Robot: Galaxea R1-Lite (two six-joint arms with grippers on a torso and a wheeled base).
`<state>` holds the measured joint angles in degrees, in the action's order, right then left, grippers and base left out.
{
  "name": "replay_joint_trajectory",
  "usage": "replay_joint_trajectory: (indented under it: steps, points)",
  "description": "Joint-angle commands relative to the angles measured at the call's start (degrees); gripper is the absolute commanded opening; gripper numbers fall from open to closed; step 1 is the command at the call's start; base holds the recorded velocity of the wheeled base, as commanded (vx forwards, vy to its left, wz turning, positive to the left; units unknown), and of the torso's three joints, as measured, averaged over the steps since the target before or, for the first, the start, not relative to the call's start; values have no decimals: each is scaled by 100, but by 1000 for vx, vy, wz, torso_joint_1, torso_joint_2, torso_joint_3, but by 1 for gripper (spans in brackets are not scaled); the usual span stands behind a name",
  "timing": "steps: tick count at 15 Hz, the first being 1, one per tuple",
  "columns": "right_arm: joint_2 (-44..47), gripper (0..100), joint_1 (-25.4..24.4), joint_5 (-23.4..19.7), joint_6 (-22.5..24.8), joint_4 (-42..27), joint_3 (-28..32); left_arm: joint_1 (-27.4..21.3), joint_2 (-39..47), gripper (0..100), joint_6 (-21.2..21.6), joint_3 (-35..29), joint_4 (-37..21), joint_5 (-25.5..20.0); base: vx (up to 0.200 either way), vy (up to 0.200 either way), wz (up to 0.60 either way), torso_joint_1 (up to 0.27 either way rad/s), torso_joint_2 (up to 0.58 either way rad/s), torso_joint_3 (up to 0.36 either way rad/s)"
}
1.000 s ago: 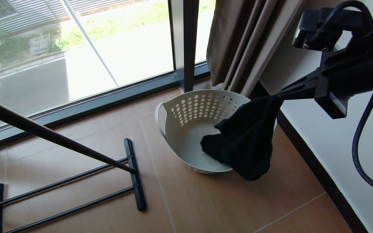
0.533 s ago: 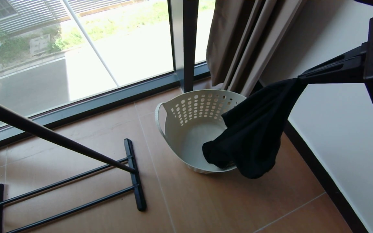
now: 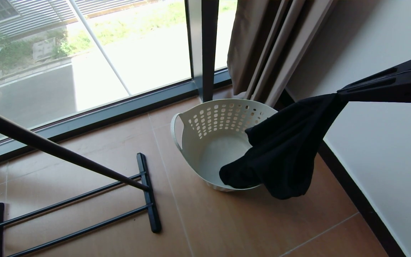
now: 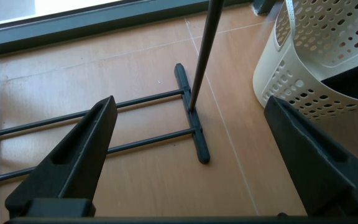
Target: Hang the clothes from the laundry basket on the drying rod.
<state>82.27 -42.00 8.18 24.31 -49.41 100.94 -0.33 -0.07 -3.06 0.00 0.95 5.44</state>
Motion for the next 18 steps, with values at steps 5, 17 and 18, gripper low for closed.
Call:
replay_joint_trajectory:
  steps: [5,17,18]
  points:
    - [-18,0,-230,-27,-822,160,-531,-2,7,100,34,0,2,-8,0,0,0,0,0,0]
    - [-80,0,-415,17,-1016,1153,-1234,-11,7,100,25,0,-7,-25,0,0,0,0,2,78]
    - [-71,0,-415,17,-1016,1153,-1243,-11,7,100,25,0,-7,-25,0,0,0,-7,7,212]
